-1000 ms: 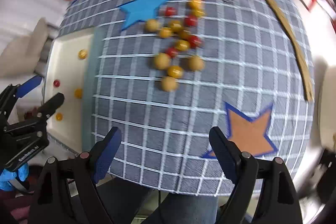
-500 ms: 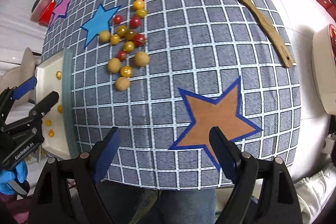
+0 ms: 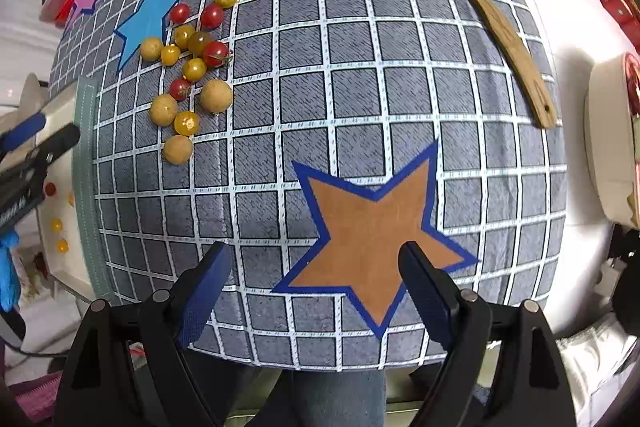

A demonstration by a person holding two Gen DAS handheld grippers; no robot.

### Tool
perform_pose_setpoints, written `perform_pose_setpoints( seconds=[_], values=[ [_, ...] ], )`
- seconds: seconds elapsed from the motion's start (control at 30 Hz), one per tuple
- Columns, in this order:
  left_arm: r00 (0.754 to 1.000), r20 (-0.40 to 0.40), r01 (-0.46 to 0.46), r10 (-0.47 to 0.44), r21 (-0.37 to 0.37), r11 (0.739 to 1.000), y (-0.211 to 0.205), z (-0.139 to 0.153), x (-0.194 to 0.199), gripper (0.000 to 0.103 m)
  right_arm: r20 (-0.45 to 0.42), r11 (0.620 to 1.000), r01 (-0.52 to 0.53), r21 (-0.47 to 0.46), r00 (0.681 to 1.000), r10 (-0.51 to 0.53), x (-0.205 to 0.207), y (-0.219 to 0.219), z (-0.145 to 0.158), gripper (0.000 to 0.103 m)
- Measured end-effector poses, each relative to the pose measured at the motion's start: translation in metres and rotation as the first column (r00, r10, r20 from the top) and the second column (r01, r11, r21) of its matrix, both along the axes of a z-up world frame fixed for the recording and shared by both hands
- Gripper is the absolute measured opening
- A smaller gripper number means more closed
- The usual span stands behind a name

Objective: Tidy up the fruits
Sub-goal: 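Return both tools to the tomatoes on the tablecloth, then grasp a yellow-green tomato with the right gripper while the left grasps another yellow-green one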

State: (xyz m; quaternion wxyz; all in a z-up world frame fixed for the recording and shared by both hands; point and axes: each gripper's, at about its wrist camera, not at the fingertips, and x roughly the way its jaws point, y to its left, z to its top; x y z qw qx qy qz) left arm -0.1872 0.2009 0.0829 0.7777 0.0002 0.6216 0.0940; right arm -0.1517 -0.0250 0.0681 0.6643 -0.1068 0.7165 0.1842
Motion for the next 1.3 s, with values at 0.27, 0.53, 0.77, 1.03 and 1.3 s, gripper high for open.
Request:
perform_pose_setpoints(
  seconds=[0.27,0.53,0.77,1.03,1.3],
  values=[
    [1.0,0.002,-0.015,0.015,-0.014,1.0,0.01,-0.033,0.029,0.075,0.038,0.995,-0.092,-0.029,0.995,0.093,0.011,0.021,-0.012,0.088],
    [1.0,0.003,-0.009,0.009,-0.038,0.999,0.01,-0.058,0.047,0.075,0.113,0.986,-0.167,-0.01,0.979,0.167,0.028,0.047,-0.026,0.088],
    [1.0,0.004,-0.011,0.011,-0.041,0.999,0.005,-0.069,0.057,0.075,0.13,0.977,-0.211,0.016,0.97,0.208,0.048,0.082,-0.048,0.088],
    [1.0,0.018,-0.017,0.018,-0.034,0.999,0.009,-0.074,0.072,0.075,0.148,0.971,-0.234,0.043,0.963,0.226,0.063,0.116,-0.062,0.077],
    [1.0,0.019,-0.003,0.004,-0.046,0.999,0.004,-0.073,0.074,0.066,0.166,0.965,-0.248,0.081,0.958,0.232,0.071,0.129,-0.061,0.056]
  ],
)
